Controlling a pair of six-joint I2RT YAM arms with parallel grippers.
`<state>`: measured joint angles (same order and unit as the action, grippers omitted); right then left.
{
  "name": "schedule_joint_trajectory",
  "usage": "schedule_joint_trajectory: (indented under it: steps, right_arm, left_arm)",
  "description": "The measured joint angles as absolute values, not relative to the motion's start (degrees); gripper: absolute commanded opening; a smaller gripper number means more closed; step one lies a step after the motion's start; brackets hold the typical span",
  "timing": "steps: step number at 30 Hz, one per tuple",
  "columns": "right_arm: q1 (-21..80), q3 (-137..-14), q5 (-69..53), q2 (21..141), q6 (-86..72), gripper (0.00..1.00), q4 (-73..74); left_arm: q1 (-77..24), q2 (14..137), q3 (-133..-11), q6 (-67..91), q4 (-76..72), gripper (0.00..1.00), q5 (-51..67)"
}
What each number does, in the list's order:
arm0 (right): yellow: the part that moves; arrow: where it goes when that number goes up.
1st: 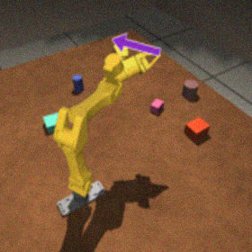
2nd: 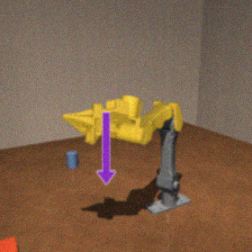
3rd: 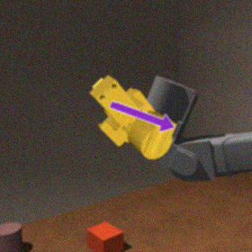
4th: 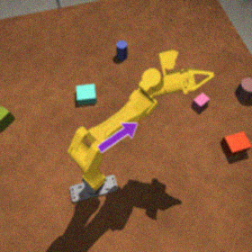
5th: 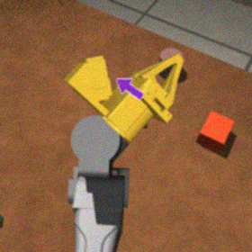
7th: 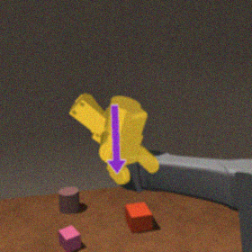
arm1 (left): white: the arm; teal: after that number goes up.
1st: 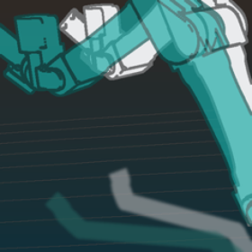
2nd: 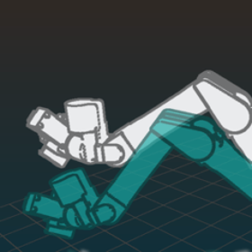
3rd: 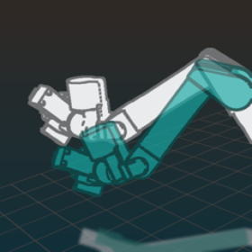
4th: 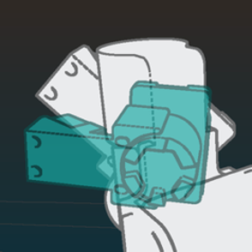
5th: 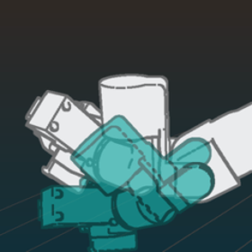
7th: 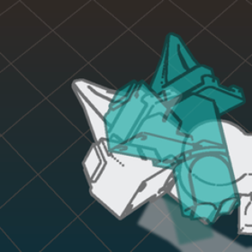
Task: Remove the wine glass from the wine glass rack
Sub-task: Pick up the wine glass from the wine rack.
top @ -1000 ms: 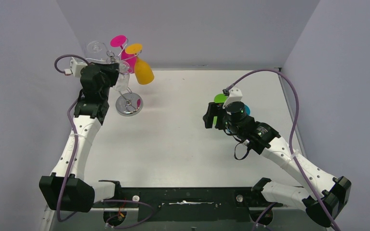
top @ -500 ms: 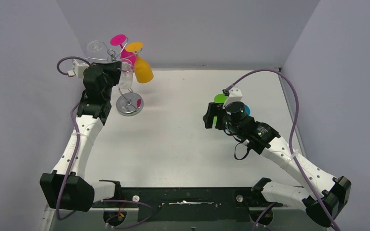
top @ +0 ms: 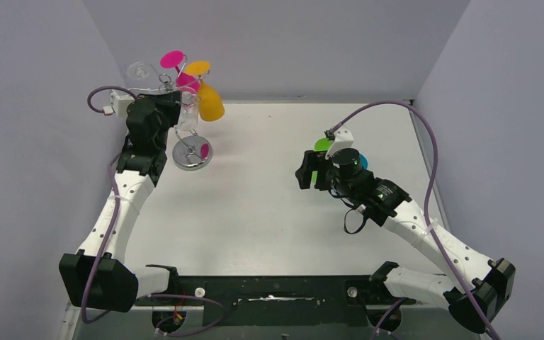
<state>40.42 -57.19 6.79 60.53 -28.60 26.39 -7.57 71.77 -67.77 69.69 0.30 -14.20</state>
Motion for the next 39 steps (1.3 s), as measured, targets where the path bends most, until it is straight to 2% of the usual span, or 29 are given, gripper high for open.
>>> schedule_joint_trajectory:
  steps: [4,12,20,26,39]
  right_arm:
    - [40.4,-59.2,3.7,63.3,-28.1,0.76,23.6]
    - [41.8,-73.4,-0.8,76.8,-27.2,0.74,15.3]
    - [43.0,-74.0,-3.5,80.0,-24.6,0.74,11.1]
    - [43.2,-80.9,-7.7,87.7,-18.5,0.73,6.6]
    - [47.8,-75.3,-9.8,91.4,5.9,0.74,-4.2]
  left_arm:
    - [-7.7,70.9,-66.5,69.7,0.1,0.00,-15.3]
    - [-8.2,68.9,-64.9,70.0,-0.3,0.00,-17.9]
    - [-8.2,69.3,-64.9,70.3,-0.3,0.00,-19.4]
    - [-8.6,69.3,-64.9,70.6,-0.2,0.00,-20.8]
    - [-9.1,72.8,-67.1,73.7,-0.5,0.00,-23.1]
